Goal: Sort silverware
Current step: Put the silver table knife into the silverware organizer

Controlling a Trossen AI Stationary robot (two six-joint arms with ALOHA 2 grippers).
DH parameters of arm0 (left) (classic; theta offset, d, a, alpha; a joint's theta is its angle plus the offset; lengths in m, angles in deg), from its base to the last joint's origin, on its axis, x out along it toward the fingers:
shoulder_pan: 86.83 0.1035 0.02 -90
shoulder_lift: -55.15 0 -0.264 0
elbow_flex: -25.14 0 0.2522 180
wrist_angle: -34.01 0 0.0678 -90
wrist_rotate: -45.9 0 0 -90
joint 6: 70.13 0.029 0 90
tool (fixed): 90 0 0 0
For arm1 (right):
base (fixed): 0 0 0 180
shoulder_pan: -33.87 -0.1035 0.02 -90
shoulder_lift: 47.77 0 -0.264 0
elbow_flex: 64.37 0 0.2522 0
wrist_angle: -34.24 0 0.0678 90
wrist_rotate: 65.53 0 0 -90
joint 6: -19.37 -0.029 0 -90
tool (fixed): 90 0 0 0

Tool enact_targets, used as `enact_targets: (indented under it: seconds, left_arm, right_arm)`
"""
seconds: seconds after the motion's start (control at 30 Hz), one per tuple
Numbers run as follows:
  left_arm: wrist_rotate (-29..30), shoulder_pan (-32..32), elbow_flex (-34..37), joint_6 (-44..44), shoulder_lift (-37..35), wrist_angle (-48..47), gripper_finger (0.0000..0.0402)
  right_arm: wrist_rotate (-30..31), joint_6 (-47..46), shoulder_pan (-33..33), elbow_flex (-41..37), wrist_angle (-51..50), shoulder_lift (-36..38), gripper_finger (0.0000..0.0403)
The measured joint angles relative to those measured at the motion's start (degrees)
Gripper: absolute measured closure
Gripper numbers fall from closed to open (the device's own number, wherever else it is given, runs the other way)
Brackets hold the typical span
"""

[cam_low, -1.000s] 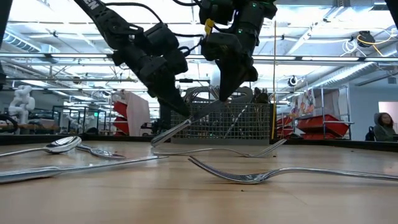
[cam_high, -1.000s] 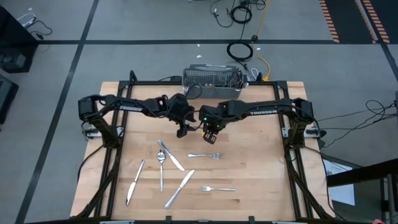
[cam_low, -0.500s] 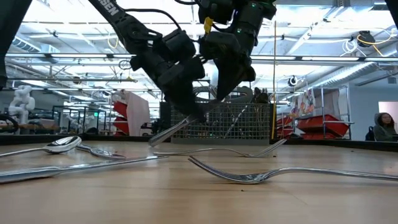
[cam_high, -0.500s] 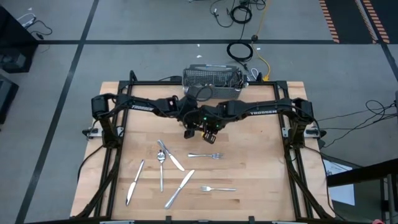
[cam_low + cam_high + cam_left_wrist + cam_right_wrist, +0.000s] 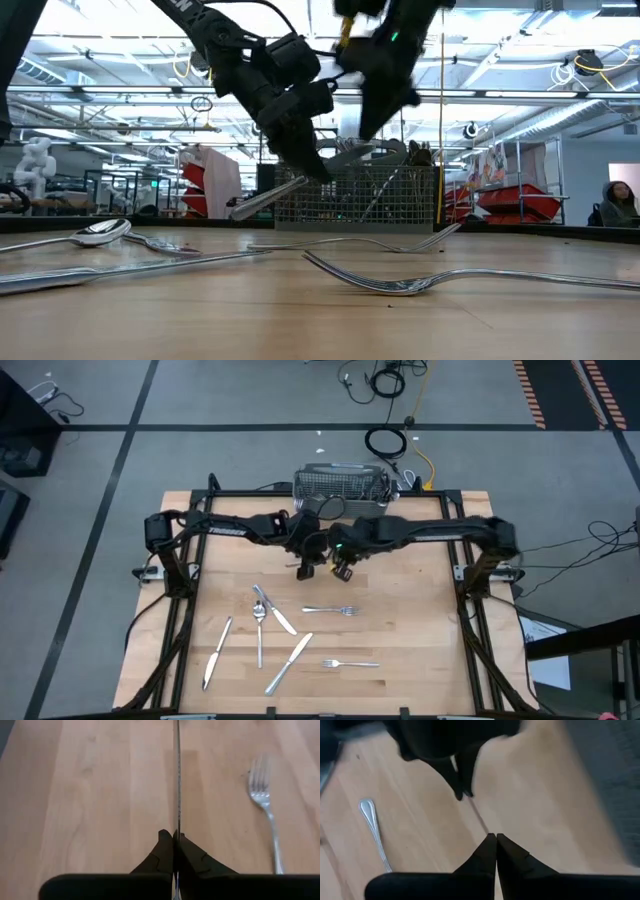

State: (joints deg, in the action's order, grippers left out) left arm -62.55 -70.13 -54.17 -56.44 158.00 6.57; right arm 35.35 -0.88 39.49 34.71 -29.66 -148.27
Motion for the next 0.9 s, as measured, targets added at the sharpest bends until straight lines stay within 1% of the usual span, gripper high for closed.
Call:
enact_targets:
  seconds: [0.07, 0.17, 0.27, 0.4, 0.5, 0.57, 0.6, 0.7, 0.77, 0.9]
  left_arm:
    - [1.08, 0.12, -1.42, -0.12, 0.17, -1.44, 0.0395]
    - [4.55, 0.19, -4.03, -0.22, 0.03, -0.71, 0.0396]
    - [9.79, 0.71, -6.93, -2.11, 0.15, -0.77, 0.0396]
    - [13.51, 2.00, -12.34, -6.55, 0.14, 4.75, 0.0396]
    - [16.70, 2.35, -16.59, -7.44, 0.11, 9.61, 0.0396]
    - [19.54, 2.59, -18.78, -7.51, 0.11, 16.32, 0.0396]
    - [21.44, 2.83, -19.48, -8.08, 0.09, 21.65, 0.0396]
    - [24.54, 4.49, -19.40, -11.77, 0.27, 38.62, 0.0396]
    - [27.27, 5.40, -19.41, -13.41, 2.17, 49.02, 0.0396]
    - [33.56, 5.86, -19.22, -12.44, 8.66, 65.29, 0.0396]
  right_arm:
    - [3.03, 0.01, 0.22, 0.01, -0.90, 3.97, 0.0403]
    - [8.25, -0.31, 1.05, 0.02, -3.61, 10.29, 0.0403]
    - [15.10, -3.16, 1.69, 0.00, -5.84, 17.52, 0.0403]
    - [23.68, -6.78, 1.88, 0.02, -6.76, 26.03, 0.0403]
    - [27.72, -6.87, 1.88, 0.02, -7.33, 30.45, 0.0403]
    - [29.83, -6.93, 1.88, 0.02, -7.93, 32.84, 0.0403]
    - [30.89, -6.93, 1.88, 0.02, -8.19, 33.68, 0.0403]
    - [32.50, -6.51, 1.86, 0.02, -8.87, 35.21, 0.0403]
    - [32.75, -5.88, 1.81, 0.02, -9.02, 35.37, 0.0403]
    - [32.70, -3.23, 1.81, 0.02, -9.03, 35.12, 0.0403]
